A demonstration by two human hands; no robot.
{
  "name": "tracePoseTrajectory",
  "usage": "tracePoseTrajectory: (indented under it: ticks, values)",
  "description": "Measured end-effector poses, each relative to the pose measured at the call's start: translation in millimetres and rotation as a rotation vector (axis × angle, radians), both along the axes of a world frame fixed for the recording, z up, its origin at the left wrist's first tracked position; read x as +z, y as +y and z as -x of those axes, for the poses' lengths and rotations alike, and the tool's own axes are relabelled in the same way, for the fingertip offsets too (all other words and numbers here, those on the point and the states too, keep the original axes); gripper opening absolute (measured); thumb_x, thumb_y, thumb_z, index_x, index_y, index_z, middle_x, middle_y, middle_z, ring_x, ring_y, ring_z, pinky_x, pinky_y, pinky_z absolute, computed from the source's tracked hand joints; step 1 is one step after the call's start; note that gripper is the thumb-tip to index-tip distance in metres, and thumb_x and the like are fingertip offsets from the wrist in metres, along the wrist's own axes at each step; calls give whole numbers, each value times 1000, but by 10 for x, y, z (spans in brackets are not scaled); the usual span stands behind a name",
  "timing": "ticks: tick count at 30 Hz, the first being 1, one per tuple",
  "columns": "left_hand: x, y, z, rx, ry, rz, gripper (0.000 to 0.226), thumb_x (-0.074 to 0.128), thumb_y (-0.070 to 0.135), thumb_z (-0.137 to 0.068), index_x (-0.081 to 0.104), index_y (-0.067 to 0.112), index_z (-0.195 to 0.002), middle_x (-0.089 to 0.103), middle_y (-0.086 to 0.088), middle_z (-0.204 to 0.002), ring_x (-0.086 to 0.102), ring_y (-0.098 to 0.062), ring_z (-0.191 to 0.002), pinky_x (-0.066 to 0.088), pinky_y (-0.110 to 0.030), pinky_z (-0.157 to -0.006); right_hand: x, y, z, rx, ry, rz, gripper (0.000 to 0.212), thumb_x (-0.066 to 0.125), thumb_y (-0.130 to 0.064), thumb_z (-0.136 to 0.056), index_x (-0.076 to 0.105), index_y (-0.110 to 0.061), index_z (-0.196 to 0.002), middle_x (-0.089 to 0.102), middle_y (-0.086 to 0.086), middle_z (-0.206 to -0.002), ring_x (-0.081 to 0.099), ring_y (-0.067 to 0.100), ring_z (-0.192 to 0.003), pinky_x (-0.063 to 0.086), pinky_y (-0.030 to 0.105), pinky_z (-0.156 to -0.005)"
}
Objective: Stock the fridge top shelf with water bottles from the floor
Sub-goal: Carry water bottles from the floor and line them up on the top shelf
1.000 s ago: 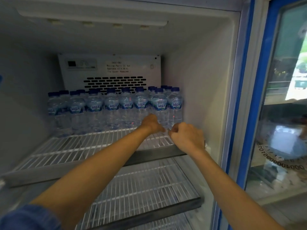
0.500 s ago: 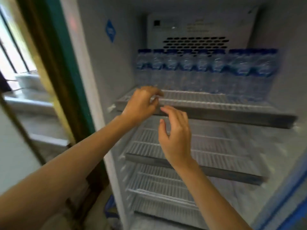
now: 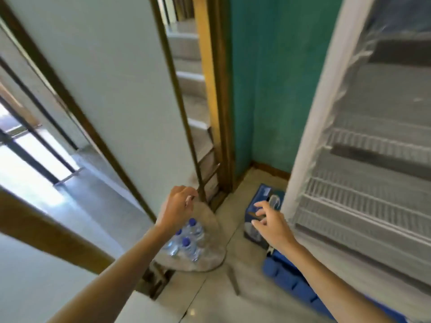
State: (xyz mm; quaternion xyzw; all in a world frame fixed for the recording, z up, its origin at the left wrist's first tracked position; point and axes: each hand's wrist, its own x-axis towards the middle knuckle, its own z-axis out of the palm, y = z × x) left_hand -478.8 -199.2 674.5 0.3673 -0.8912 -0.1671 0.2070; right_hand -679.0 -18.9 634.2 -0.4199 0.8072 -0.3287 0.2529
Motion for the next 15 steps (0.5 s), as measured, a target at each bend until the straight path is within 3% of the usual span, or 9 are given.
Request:
tracePoseTrajectory:
  ticks: [5,7,10,13,15]
  values:
    - [-866,-227,-752,262,-17,-304,26,52,0,-81,64,15,-100,66,-5,-101,62,-20,-91,52,-32,-77,-750,-622,-866,17,-241,-175,40,67,-22,-87,50,-19,-123,57,0,-106,55,13,-92,41,22,-72]
    - [-1209,-219,-879,334,-9,-407,28,53,4,-82,61,17,-105,63,-3,-108,60,-19,-98,52,-34,-83,-1064,-898,-1050,1,-302,-223,43,67,-21,-86,49,-19,-124,56,0,-106,55,15,-96,38,20,-69]
    - [-1732,-135,-920,404,-11,-572,34,58,7,-85,53,18,-117,57,-1,-117,54,-15,-109,50,-35,-94,-1510,-1321,-1154,5,-407,-284,56,68,-15,-85,42,-19,-134,51,4,-125,51,17,-108,42,26,-81]
    - [-2241,-23,-839,479,39,-705,53,64,14,-81,44,21,-130,52,1,-125,52,-15,-113,51,-38,-95,-1943,-1695,-1123,24,-399,-276,78,73,-8,-80,31,-20,-145,39,6,-145,42,23,-131,42,34,-100]
    - [-2495,60,-758,516,104,-757,59,68,18,-80,41,22,-132,48,7,-124,48,-11,-113,48,-30,-93,-2186,-1865,-1099,42,-362,-245,89,78,-9,-75,28,-23,-147,36,1,-149,36,21,-137,38,37,-107]
